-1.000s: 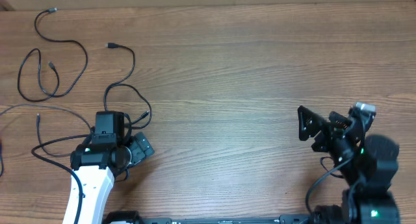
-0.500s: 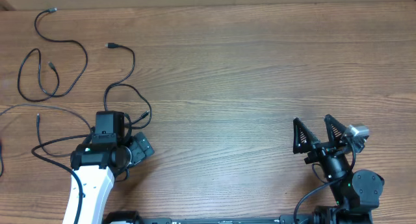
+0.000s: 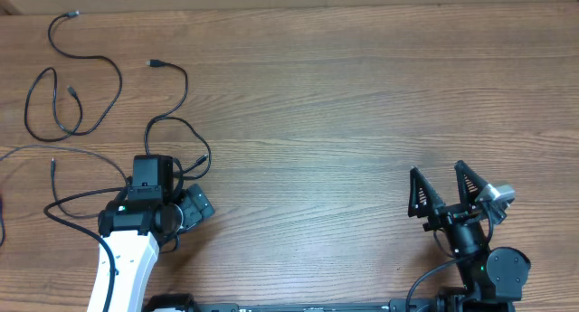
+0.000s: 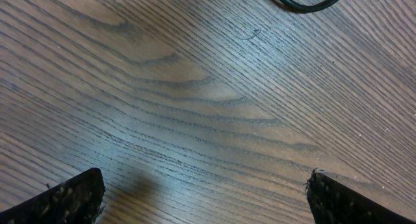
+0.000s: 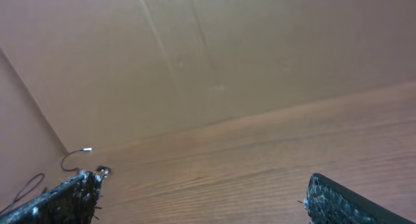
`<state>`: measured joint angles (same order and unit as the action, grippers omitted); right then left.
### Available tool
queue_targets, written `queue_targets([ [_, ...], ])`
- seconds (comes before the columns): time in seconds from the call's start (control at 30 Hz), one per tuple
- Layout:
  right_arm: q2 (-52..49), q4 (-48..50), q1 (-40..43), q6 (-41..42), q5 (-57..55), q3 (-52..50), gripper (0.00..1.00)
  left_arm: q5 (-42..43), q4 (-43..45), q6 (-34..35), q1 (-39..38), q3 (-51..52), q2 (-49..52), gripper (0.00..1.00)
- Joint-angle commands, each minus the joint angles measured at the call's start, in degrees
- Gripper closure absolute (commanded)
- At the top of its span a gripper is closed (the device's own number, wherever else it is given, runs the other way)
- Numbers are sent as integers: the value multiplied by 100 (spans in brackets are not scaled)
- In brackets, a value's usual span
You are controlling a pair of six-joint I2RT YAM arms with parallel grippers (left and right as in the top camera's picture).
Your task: Untangle cables
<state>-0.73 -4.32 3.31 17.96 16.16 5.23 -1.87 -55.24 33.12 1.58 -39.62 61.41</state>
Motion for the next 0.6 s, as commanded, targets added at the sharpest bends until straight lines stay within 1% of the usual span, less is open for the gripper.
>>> queue_targets([
  [0.0,57,20,-83,-46,-262,-267,0,42,4,96,-13,26,20,0],
  [0.1,57,31,-201,-39,-549,-474,0,42,4,96,-13,26,20,0],
  [0.33,59,-4,-308,-66,-955,-479,0,42,4,96,-13,26,20,1],
  [0.37,59,-4,-313,-203,-949,-479,0,42,4,96,-13,26,20,0],
  [0.57,59,17,-326,-306,-907,-479,0,42,4,96,-13,26,20,1],
])
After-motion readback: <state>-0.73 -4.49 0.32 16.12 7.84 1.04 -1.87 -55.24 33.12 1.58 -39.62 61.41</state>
